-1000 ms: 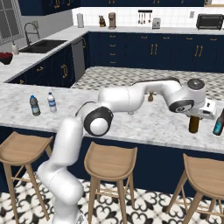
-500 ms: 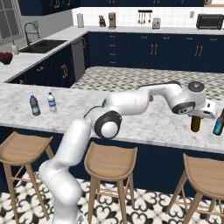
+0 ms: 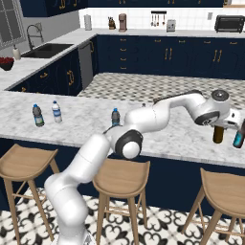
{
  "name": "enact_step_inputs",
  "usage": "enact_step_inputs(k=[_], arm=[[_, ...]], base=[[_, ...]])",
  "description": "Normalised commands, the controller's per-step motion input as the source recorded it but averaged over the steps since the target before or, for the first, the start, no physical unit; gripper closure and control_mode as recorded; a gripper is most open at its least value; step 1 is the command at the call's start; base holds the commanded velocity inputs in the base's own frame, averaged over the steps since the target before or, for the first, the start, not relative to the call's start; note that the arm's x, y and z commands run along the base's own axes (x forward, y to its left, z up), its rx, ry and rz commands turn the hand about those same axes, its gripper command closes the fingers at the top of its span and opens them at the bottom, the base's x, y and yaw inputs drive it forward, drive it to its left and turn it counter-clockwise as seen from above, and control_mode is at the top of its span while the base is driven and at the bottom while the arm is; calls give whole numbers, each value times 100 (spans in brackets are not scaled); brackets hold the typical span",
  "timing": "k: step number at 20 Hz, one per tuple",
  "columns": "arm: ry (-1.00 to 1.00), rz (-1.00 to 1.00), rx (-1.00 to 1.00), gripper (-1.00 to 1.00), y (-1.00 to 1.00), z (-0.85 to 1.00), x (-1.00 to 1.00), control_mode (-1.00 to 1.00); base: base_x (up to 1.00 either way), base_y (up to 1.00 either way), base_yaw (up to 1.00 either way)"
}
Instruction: Move the plastic bottles in the middle to the plastics group, and the glass bottles in the middle to the glass group.
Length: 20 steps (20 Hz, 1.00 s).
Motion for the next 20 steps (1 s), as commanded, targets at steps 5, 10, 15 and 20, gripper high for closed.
enact_step_inputs(k=[5,10,15,20], arm=[[0,0,3,100,-19,-11,12,-100],[0,0,3,100,0,-12,1,-100],[0,0,3,100,0,-29,3,-100],[0,0,0,100,0,-44,5,-100]], base=[[0,0,0],[0,0,0],[0,0,0],[0,0,0]])
